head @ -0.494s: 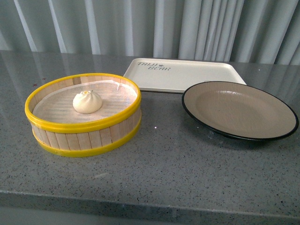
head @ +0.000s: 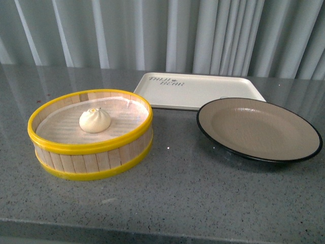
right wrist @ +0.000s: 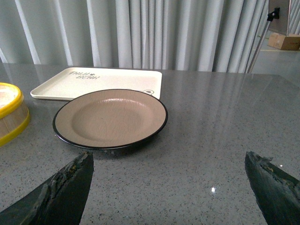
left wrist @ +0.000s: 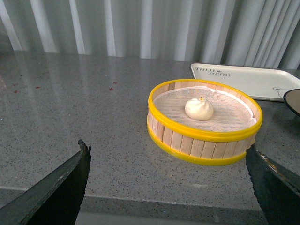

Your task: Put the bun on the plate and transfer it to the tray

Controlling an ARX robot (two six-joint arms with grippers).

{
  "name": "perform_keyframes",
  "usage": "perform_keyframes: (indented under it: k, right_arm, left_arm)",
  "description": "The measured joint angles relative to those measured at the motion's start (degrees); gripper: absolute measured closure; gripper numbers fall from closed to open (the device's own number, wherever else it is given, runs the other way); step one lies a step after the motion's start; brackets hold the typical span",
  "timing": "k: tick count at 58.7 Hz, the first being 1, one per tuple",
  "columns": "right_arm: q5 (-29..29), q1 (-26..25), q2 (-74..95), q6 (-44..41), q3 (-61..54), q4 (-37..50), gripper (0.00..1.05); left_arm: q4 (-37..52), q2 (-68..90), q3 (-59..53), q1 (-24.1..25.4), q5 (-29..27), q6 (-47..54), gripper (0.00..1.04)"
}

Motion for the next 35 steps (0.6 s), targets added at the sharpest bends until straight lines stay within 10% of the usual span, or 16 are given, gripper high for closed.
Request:
perform_keyframes:
  k: [35]
  right_arm:
    - [0.0,0.0,0.0,0.0,0.0,0.0,0.08]
  left_arm:
    - [0.0,0.0,0.0,0.0,0.0,0.0,0.07]
